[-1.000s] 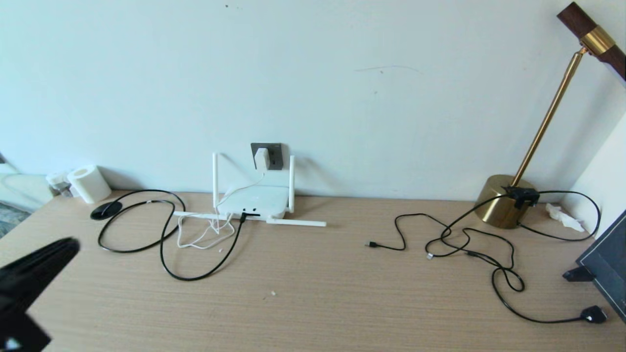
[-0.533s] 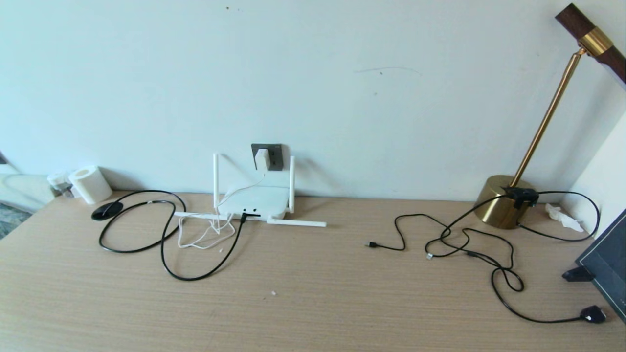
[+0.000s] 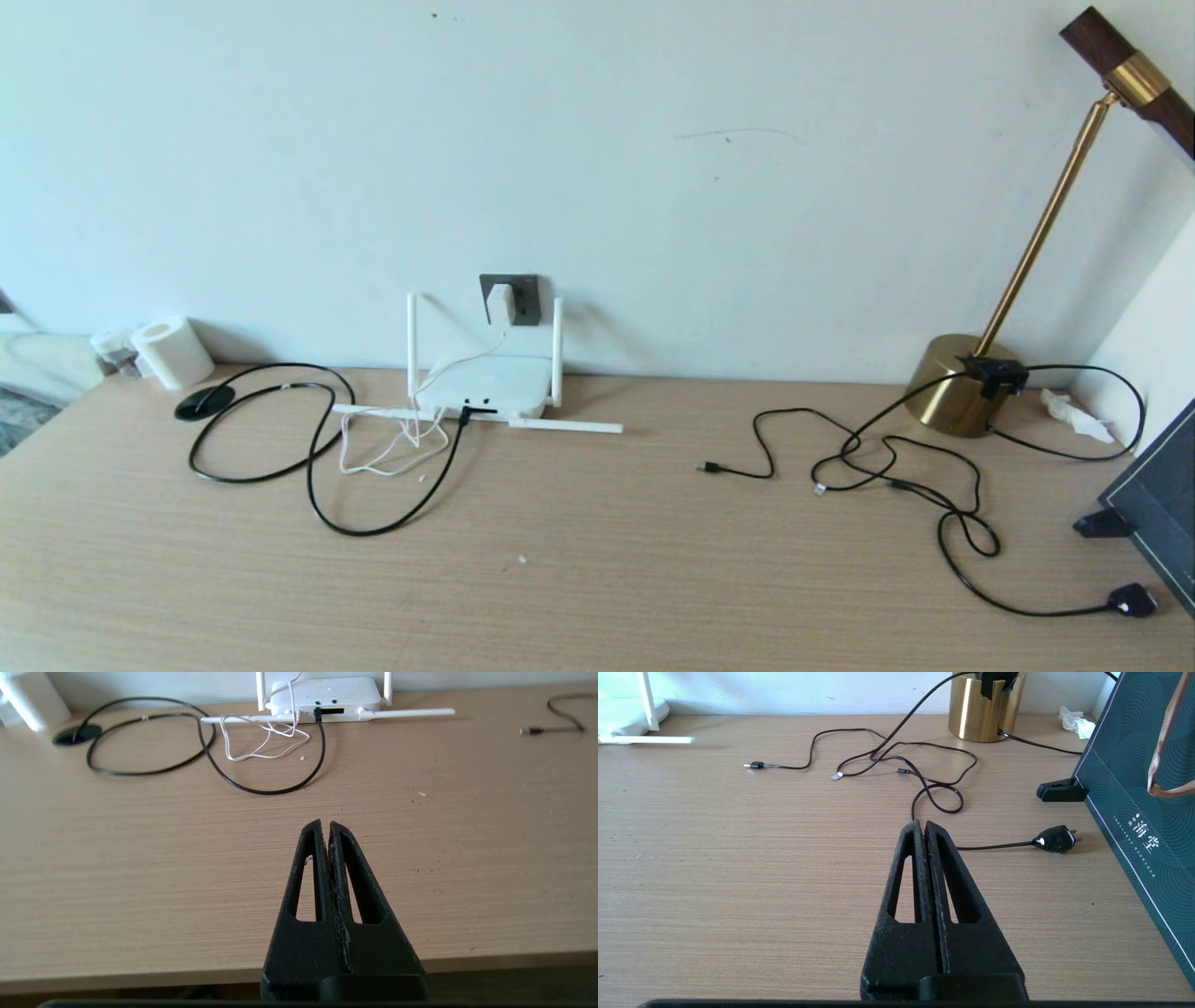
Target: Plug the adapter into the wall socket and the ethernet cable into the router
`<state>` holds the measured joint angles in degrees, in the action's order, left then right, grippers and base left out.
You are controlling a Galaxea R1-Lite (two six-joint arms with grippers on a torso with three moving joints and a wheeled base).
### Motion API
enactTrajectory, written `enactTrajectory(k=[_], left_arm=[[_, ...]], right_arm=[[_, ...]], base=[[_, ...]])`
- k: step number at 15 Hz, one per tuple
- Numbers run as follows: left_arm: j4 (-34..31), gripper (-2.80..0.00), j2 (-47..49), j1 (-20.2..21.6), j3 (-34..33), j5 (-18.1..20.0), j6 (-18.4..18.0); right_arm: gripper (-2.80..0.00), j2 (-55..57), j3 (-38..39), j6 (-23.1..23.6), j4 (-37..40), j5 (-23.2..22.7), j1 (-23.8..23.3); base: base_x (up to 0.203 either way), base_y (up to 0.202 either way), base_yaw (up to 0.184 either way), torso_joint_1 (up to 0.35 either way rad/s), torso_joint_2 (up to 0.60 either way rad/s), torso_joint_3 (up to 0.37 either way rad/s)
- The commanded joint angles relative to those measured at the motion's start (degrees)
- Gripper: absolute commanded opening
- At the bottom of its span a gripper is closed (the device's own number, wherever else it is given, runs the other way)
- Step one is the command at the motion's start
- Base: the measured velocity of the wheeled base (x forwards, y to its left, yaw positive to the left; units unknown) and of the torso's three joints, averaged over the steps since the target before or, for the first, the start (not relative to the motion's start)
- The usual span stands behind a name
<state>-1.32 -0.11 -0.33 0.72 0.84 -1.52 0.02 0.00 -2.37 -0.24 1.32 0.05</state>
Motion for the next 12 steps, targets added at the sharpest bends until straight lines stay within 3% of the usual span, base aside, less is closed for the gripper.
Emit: enactTrajectory(k=[1,12], left_arm=[[-0.2,-2.80,0.0,0.0,-0.1,-0.9,1.0],[2.0,-2.80,0.1,0.4,-0.8,-0.9,0.9]], right_arm=[[-2.80,0.0,0.0,0.0,0.0,0.0,0.0],[-2.80,0.0,0.0,0.1,-0.3,0.1,0.0]], base=[[0.000,0.000,0.000,0.000,0.00,0.000],[0.000,0.000,0.000,0.000,0.00,0.000]])
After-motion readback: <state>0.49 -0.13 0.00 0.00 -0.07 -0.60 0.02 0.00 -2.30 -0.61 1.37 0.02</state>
